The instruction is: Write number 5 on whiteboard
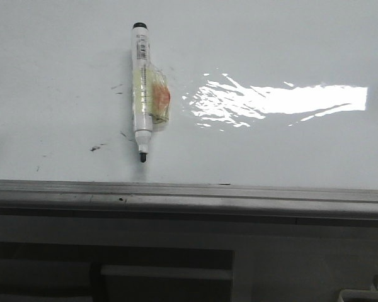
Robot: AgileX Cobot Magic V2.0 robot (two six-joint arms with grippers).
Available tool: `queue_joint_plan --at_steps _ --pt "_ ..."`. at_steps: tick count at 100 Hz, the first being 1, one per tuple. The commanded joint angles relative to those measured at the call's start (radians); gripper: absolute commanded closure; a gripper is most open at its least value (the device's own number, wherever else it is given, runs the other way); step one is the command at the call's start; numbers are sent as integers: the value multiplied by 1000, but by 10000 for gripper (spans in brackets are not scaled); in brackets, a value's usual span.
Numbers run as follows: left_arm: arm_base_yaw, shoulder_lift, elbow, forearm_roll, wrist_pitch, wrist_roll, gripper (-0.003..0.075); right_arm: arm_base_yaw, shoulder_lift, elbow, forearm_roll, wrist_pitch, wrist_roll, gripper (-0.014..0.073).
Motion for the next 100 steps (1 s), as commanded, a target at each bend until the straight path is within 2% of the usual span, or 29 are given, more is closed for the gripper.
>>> queue_joint_plan --at_steps 1,16,33,57,79,83,91,100 --pt "-95 79 -54 -140 -112 43 300 9 21 -47 1 -48 -17 195" --pt "-276 224 -89 -178 -242 43 301 38 21 -50 1 -51 -35 195" --pt "-398 365 -108 -257 -400 43 301 66 21 -50 1 -53 -38 195" --pt "-429 469 -108 -391 -410 43 301 69 21 -50 1 -61 -38 195" --pt "-429 509 -108 -397 -405 43 308 69 21 -50 1 -62 -38 195" --pt "-429 514 -108 -404 -405 43 330 69 21 -50 1 -62 -38 195" --pt "-429 518 -108 -413 -405 43 440 69 21 -50 1 -62 -38 195" --pt "-429 518 -108 -413 -405 43 622 80 21 -55 3 -63 -38 195"
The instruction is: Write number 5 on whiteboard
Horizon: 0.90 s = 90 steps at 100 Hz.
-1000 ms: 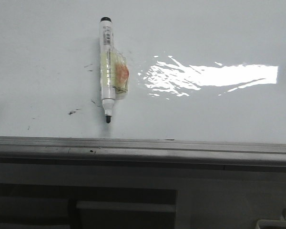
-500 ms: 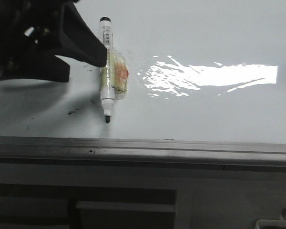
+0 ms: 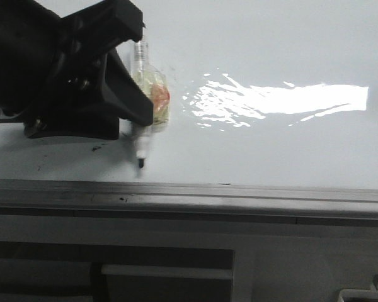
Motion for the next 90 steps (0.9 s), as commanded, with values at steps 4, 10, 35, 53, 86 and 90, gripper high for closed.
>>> queue_joint_plan --at_steps 4,10,35,53,86,90 --pt "1 -9 -22 -12 -54 -1 710 17 17 -44 8 -72 -18 195" --pt "1 -22 -22 -5 -54 4 741 34 17 -57 8 -66 -30 195" --pt "1 -145 -50 271 93 171 741 110 80 -132 17 12 -193 195" --pt "1 -206 -98 535 315 436 741 249 209 -183 173 74 -405 195" --pt "-74 -211 -98 575 307 781 741 558 528 -246 362 -45 -595 193" --pt "-83 -211 -98 575 290 785 741 604 574 -269 362 -79 -604 193"
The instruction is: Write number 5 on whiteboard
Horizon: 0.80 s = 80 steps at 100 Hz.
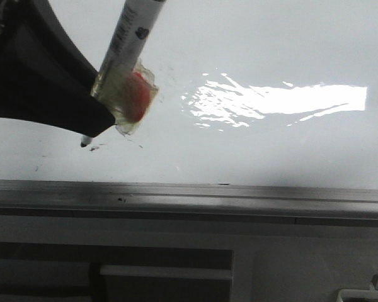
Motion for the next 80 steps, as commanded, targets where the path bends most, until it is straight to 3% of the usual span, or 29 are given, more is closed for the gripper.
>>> queue_joint_plan --at_steps 1,23,64,73,80 --pt "-27 -21 -36 -16 -79 48 741 74 76 -69 47 -115 -28 193" --pt "-32 -21 -36 -16 -116 53 741 227 255 -146 43 -260 -37 163" --pt "-32 -21 -36 -16 -116 53 741 232 417 -179 60 -293 -37 168" --pt "-32 -21 -36 -16 -116 53 741 232 428 -179 69 -293 -37 228" --pt "-32 -21 -36 -16 -116 53 741 232 429 -179 76 -293 -37 340"
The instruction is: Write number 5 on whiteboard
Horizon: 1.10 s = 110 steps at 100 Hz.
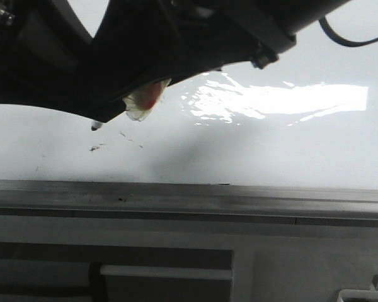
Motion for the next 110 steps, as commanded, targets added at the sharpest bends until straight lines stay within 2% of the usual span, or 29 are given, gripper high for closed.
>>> queue_joint_plan --at_steps 1,13,16,39,42,50,62,68,79,93,110 --pt "-10 -21 -34 -24 -59 0 740 3 -14 -37 29 -53 -12 367" --pt "-10 -21 -34 -26 -59 0 741 3 -12 -37 32 -49 -12 620" --pt "-10 -21 -34 -28 -59 0 741 3 -12 -37 32 -47 -12 657" --pt "-10 -21 -34 -72 -59 -2 719 3 -14 -37 34 -41 -12 662" --pt "-10 -21 -34 -88 -59 -4 689 3 -17 -37 34 -46 -12 662" --pt "-3 -21 -37 -111 -59 -45 533 3 -26 -37 34 -74 -12 652" --pt "27 -47 -39 -111 -57 -268 256 3 -43 -37 15 -126 -12 652" --pt "47 -80 -39 -111 -51 -355 211 3 -56 -37 -22 -142 -12 652" --pt "101 -173 -4 -111 -63 -439 237 -21 -79 -37 -53 -142 -12 652" --pt "197 -330 101 -130 -159 -523 297 -91 -128 -35 -99 -133 -12 650" --pt "280 -483 248 -323 -228 -579 421 -163 -182 -32 -228 -84 -12 633"
